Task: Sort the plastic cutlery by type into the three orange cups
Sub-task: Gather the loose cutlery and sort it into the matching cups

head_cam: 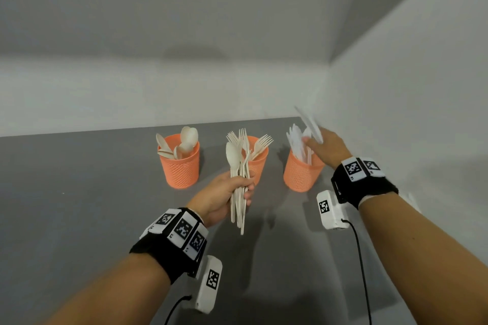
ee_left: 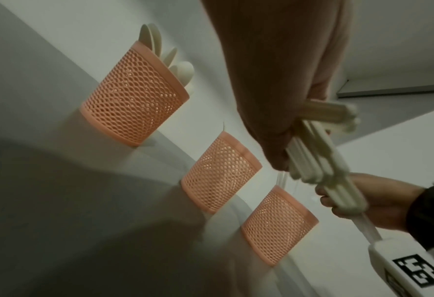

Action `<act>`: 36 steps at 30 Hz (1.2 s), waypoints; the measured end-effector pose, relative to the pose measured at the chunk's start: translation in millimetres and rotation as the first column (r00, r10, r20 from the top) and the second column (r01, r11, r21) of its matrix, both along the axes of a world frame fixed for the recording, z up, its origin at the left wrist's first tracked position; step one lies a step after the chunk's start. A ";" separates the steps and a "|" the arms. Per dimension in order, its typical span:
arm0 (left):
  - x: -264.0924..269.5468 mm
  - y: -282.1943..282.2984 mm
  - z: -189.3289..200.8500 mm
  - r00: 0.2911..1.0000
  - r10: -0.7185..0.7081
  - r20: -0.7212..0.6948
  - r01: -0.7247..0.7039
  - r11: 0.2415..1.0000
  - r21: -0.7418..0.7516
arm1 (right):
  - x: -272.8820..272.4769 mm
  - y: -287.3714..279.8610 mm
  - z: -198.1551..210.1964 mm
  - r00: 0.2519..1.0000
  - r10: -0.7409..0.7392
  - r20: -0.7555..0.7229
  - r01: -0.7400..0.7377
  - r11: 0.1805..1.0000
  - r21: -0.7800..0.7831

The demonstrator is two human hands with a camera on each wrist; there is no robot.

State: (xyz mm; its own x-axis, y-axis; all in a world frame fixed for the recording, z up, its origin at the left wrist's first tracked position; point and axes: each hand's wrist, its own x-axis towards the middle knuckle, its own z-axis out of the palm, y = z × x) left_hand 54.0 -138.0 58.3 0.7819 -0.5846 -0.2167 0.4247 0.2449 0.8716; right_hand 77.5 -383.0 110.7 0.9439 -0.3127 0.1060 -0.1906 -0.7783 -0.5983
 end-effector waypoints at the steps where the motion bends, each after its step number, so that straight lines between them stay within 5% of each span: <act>1: 0.8 -1.3 0.1 1.000 0.003 -0.009 -0.004 1.000 -0.015 | 2.2 -3.9 3.7 0.996 -0.036 0.075 0.029 0.995 0.100; 4: 1.1 -5.6 2.0 1.000 0.012 -0.005 -0.012 0.999 -0.034 | 9.3 -13.5 17.5 0.926 -0.205 0.318 0.053 0.903 0.426; 7: 1.8 -9.6 3.8 1.000 0.023 0.006 -0.022 0.999 -0.036 | 14.9 -14.1 21.6 0.856 -0.277 0.437 0.003 0.847 0.531; 16: 3.5 -14.6 1.0 0.998 0.051 0.035 -0.050 0.999 -0.015 | 28.6 -20.0 -27.0 0.987 -0.015 0.161 -0.043 0.936 0.349; 21: 5.9 -18.2 -1.8 0.995 0.086 0.048 -0.085 0.996 -0.023 | 7.2 10.8 -2.6 0.807 0.012 0.590 -0.111 0.985 0.132; 24: 5.3 -21.9 0.2 0.993 0.090 0.079 -0.090 0.996 -0.003 | -11.2 50.2 -3.0 0.902 0.251 0.352 -0.335 0.920 0.202; 27: 2.5 -27.3 8.0 0.991 0.078 0.110 -0.082 0.996 0.031 | -24.3 81.0 -15.1 0.870 0.492 0.035 -0.470 0.803 0.366; 36: 1.3 -10.6 10.1 0.999 -0.044 -0.019 0.041 0.991 -0.127 | -28.4 102.9 -18.0 0.895 0.444 0.044 -0.325 0.581 0.746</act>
